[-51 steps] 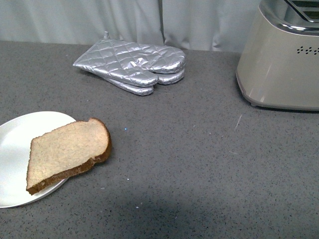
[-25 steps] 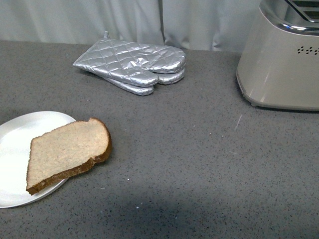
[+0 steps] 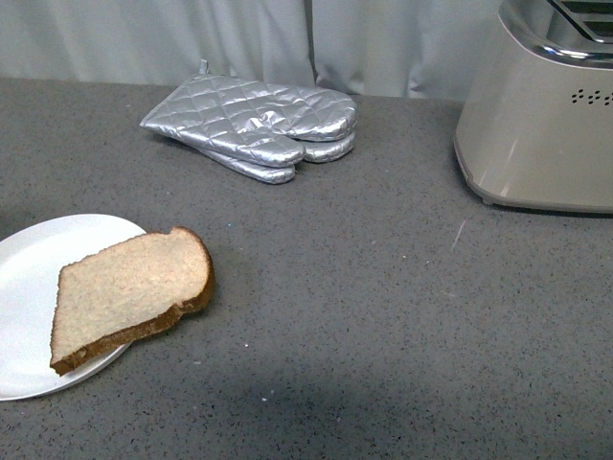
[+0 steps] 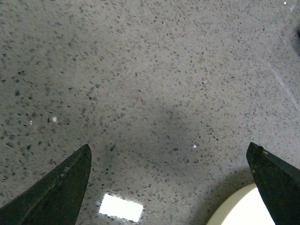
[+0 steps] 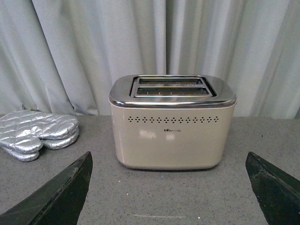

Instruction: Put bread into toaster

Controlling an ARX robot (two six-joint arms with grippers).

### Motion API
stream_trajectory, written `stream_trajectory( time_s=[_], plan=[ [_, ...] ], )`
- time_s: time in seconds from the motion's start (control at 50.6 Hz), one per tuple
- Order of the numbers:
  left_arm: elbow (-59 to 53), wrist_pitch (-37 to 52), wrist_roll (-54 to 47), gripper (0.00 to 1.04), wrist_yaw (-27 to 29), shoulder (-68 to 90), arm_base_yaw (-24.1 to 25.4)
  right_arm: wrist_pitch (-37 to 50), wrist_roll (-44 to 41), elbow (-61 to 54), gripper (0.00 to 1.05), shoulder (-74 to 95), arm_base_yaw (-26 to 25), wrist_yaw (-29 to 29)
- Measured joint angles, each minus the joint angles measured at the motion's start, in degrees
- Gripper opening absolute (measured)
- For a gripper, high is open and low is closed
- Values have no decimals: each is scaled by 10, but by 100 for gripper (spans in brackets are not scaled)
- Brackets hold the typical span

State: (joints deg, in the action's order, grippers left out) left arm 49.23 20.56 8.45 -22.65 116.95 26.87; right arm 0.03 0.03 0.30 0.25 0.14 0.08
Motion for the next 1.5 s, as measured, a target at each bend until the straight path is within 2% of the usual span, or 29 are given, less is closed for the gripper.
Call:
stream_trajectory(
  time_s=[0.138, 0.277, 0.672, 0.889, 1.027, 1.363, 1.502],
  plan=[
    [10, -23, -27, 98, 4, 7, 13, 0, 0, 0, 95, 0, 0, 0],
    [12, -86, -78, 98, -15, 3, 15, 0, 0, 0, 95, 0, 0, 0],
    [7, -158, -151, 98, -36, -15, -23, 0, 0, 0, 95, 0, 0, 0],
    [6, -207, -213, 98, -24, -23, -37, 0, 0, 0, 95, 0, 0, 0],
    [5, -222, -234, 76, -4, -23, -44, 0, 0, 0, 95, 0, 0, 0],
    [5, -256, -260, 35, 16, -23, -56, 0, 0, 0, 95, 0, 0, 0],
    [1, -260, -243, 8, 4, -26, -57, 0, 0, 0, 95, 0, 0, 0]
  ],
)
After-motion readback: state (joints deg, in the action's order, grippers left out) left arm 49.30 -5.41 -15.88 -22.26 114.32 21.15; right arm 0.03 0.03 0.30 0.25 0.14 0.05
